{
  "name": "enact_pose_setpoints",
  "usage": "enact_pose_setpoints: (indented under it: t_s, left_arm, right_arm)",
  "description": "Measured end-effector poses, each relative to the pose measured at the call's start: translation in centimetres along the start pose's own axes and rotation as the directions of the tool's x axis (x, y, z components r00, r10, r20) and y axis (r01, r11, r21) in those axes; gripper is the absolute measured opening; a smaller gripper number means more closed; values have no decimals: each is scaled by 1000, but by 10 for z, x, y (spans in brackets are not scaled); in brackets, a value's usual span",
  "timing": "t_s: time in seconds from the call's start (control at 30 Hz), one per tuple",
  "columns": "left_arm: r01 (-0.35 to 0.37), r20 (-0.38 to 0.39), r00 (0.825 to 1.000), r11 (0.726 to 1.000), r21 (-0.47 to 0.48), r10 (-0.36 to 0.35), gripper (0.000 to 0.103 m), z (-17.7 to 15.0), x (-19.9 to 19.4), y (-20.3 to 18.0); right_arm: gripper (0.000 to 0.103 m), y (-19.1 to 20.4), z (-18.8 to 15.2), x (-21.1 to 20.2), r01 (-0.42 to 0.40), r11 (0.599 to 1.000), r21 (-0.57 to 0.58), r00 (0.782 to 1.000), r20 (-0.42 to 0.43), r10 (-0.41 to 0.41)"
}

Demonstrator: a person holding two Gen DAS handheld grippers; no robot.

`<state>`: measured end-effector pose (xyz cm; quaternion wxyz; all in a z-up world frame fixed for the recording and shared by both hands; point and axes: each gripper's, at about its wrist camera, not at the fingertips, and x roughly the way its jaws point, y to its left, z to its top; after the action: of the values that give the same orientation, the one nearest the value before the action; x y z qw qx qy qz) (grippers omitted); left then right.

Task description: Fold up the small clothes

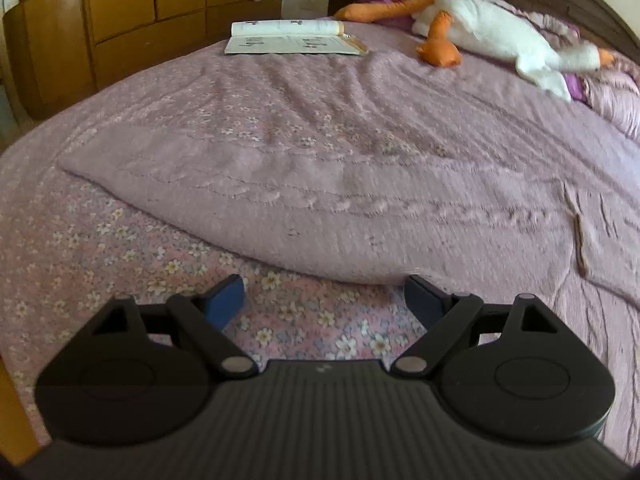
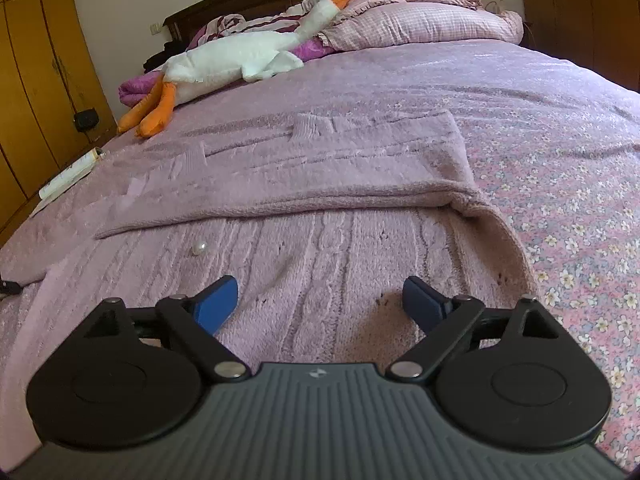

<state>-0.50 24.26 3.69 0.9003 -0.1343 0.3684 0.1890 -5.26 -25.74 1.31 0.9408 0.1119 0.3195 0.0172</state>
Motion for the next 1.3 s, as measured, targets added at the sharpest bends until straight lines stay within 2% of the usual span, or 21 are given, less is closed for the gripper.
enact_pose_setpoints:
  t_s: [0.17,0.53,0.83,1.17,1.2,1.23,1.27,1.3]
  left_arm:
    - [13,12,1000,999,-29,-13,92,3,6,3]
    - [56,47,998,990,-128,-50,93,11,15,19]
    - [102,90,993,958,-267,-81,93,18,23,34]
    - [40,129,992,973,-226,-11,92,21,35,22]
    - [42,143,990,972,-232,-9,90,21,35,23]
    - [55,161,987,970,-237,-16,72,21,34,24]
    - [72,168,985,970,-234,-33,39,23,33,24]
    - [86,165,985,969,-233,-48,24,25,33,25]
  right_arm:
    - [95,5,3,1,16,1000,-11,1000,-5,-16]
    - [95,-8,6,16,135,989,-61,991,24,-133]
    - [102,-10,-4,28,127,986,-104,991,43,-123]
    - [103,-10,-5,31,122,987,-106,992,46,-117]
    - [103,-10,-5,31,122,987,-106,992,46,-118]
    - [103,-10,-5,32,123,987,-108,992,45,-119]
    - [103,-10,-5,32,123,986,-109,992,44,-119]
    - [103,-10,-5,33,124,986,-109,992,43,-120]
